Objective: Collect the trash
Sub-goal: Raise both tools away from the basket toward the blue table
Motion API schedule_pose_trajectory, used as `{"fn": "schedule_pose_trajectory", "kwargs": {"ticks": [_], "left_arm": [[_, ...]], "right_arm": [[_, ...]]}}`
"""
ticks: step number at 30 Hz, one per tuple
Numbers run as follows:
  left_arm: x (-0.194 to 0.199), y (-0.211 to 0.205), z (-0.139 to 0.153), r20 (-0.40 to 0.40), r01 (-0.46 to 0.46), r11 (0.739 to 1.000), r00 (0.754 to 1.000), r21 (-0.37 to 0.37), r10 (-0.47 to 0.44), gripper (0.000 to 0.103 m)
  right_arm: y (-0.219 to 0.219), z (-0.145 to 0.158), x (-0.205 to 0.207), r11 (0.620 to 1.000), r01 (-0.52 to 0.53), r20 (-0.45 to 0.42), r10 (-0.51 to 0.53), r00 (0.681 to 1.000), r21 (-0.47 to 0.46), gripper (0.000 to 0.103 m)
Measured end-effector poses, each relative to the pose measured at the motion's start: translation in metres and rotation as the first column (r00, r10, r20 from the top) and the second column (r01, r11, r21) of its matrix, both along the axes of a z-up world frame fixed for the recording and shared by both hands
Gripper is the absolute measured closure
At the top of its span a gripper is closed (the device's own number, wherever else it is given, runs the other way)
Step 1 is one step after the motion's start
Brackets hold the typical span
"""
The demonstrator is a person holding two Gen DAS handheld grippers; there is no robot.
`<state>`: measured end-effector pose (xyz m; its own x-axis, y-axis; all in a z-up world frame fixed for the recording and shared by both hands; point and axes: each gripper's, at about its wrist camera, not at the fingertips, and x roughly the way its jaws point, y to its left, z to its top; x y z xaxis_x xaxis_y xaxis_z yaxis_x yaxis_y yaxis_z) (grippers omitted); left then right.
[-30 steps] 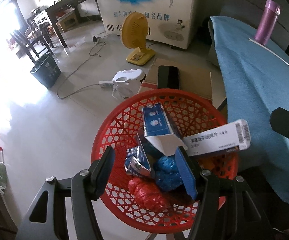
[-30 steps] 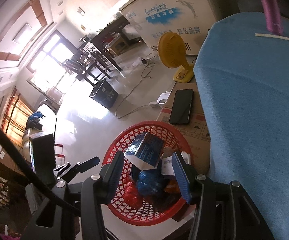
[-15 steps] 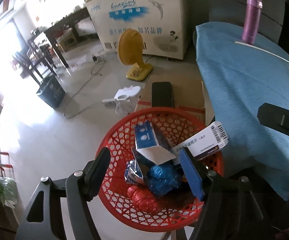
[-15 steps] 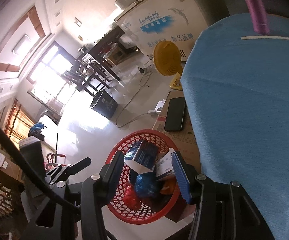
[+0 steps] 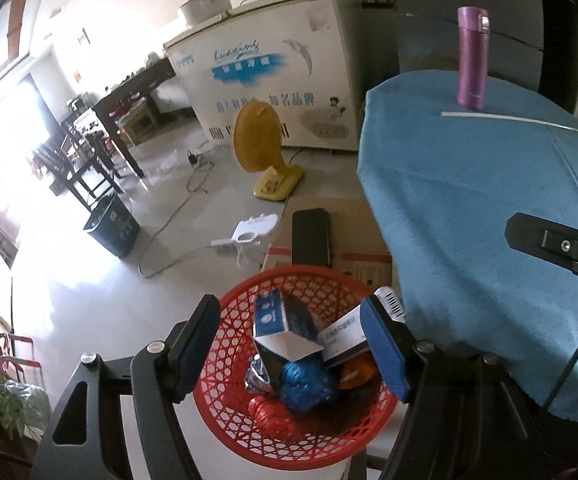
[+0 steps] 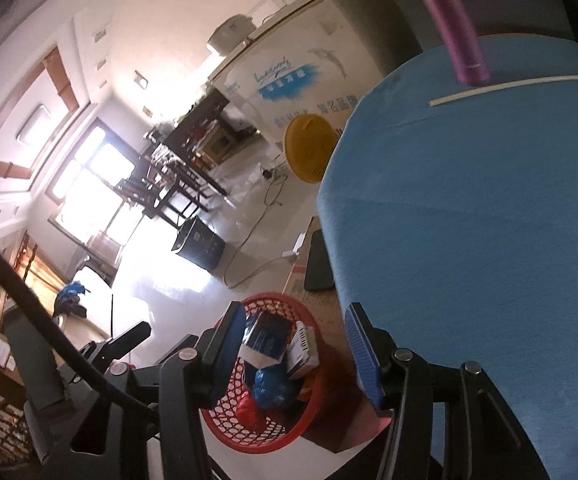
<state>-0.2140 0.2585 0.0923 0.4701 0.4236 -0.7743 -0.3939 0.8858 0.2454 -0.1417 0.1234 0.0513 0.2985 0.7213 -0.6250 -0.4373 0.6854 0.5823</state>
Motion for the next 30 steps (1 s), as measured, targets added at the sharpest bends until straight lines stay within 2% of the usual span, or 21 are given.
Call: {"fn": "schedule_pose_trajectory", "kwargs": {"ticks": [13, 16, 24, 30], "left_arm": [[0.016, -0.029, 0.021, 0.045, 0.01, 1.0, 0.999, -0.019, -0.009, 0.03], [0.021, -0.04, 0.027, 0.056, 0.017, 1.0, 0.998, 0.0, -0.017, 0.03], [0.033, -0.081, 0.048, 0.098, 0.094, 0.994, 0.99, 0.064, -0.1, 0.03], [0.045, -0.11, 0.062, 0.12, 0.154, 0.985, 0.979, 0.076, -0.163, 0.03]], "right_arm": [[-0.042, 0.022, -0.003, 0.997, 0.076, 0.087, -0.077, 0.993, 0.01, 0.047], [-0.057, 0.028, -0.004, 0.994, 0.106, 0.118, -0.106, 0.987, 0.007, 0.047], [-0.096, 0.049, -0.004, 0.982, 0.189, 0.197, -0.184, 0.963, -0.006, 0.047], [-0.136, 0.061, -0.007, 0.964, 0.264, 0.26, -0.25, 0.932, -0.02, 0.047]]}}
